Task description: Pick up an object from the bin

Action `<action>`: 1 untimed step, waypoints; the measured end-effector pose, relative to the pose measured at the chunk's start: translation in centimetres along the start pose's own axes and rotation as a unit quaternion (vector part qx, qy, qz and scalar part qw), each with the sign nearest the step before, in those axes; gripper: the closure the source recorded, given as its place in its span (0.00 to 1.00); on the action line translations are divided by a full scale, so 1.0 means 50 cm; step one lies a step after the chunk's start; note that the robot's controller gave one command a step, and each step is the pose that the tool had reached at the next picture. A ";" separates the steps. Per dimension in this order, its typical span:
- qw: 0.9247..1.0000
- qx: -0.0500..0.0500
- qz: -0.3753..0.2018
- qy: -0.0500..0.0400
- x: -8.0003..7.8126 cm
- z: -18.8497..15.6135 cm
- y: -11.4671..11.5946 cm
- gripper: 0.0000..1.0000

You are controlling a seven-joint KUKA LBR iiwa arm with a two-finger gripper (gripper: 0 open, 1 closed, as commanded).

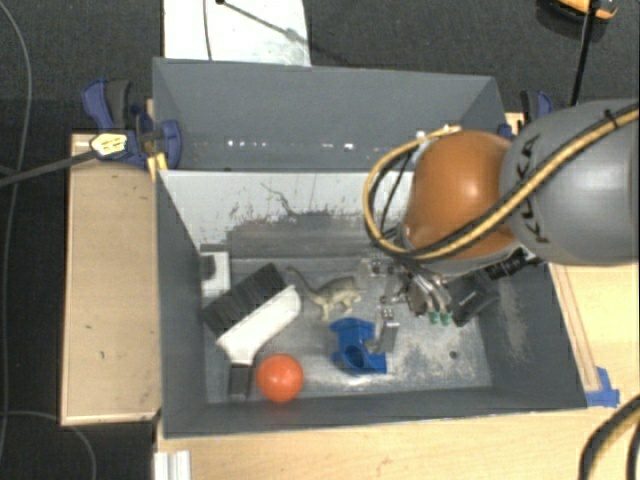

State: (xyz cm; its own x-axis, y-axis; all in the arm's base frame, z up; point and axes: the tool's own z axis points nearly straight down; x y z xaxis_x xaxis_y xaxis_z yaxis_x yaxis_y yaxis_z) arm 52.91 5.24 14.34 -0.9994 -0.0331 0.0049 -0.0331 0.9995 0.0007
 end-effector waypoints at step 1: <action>1.000 -0.001 -0.011 -0.007 0.045 0.028 0.008 0.00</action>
Offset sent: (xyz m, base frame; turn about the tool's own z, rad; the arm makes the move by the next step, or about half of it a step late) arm -0.0290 0.0024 -0.0683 0.0587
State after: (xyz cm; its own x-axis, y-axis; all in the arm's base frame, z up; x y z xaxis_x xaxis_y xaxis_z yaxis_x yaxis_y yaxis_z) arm 50.63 5.58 12.97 -0.9984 -0.0561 -0.0081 -0.0561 0.9984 0.0020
